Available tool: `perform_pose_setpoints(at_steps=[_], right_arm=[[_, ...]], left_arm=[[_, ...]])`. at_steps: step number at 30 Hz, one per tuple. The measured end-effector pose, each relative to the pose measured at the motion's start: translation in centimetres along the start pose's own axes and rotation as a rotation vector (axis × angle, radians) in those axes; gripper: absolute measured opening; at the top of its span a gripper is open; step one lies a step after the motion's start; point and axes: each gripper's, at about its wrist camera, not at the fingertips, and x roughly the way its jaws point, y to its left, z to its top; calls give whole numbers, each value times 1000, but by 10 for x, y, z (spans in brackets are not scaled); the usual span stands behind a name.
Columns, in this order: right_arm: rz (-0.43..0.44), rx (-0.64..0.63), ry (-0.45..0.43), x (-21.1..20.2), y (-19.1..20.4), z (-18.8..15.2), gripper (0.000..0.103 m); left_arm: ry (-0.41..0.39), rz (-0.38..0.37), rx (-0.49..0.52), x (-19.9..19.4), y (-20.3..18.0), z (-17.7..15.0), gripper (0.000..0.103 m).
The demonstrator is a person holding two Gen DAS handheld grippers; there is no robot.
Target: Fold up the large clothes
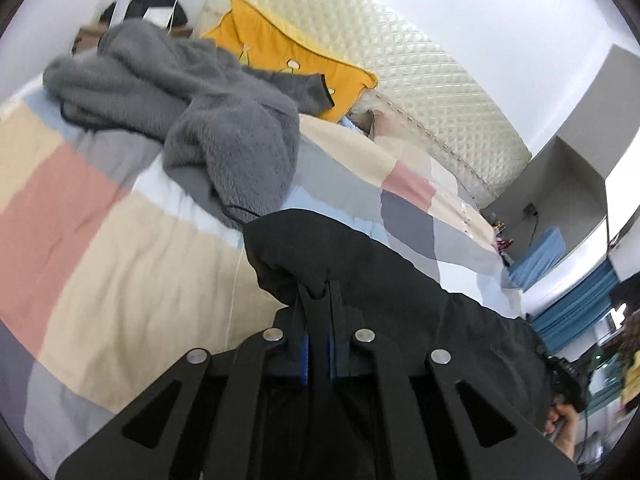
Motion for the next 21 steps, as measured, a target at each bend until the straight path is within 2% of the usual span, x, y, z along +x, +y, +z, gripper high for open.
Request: perform_pose_setpoints(at_steps=[2, 4, 6, 9, 10, 12, 13, 14, 15, 16, 17, 21], right_arm=[[-16, 8, 23, 9, -9, -3, 11], [-48, 5, 73, 23, -14, -6, 11], [-59, 8, 110, 33, -21, -10, 11], [-77, -5, 125, 36, -20, -14, 12], [-83, -12, 127, 34, -19, -15, 15], [-98, -28, 123, 26, -15, -17, 16], [-110, -40, 120, 21, -12, -18, 21], [-109, -49, 116, 15, -10, -20, 35], [-107, -55, 114, 11, -8, -22, 43], [-112, -64, 111, 6, -5, -23, 62], [-120, -75, 104, 1, -1, -25, 67], [-101, -113, 53, -36, 20, -29, 67]], left_arm=[[17, 67, 59, 9, -2, -3, 6], [77, 113, 84, 27, 1, -8, 6], [115, 124, 81, 37, 5, -13, 7], [106, 135, 95, 32, 2, -17, 8], [100, 142, 109, 29, 0, -18, 8], [95, 166, 120, 25, -4, -18, 21], [113, 172, 112, 24, -5, -17, 39], [114, 168, 101, 22, -6, -16, 57], [104, 166, 89, 18, -7, -15, 67], [91, 169, 83, 12, -10, -15, 82], [73, 170, 83, 6, -13, -15, 82], [47, 168, 123, -22, -34, -20, 82]])
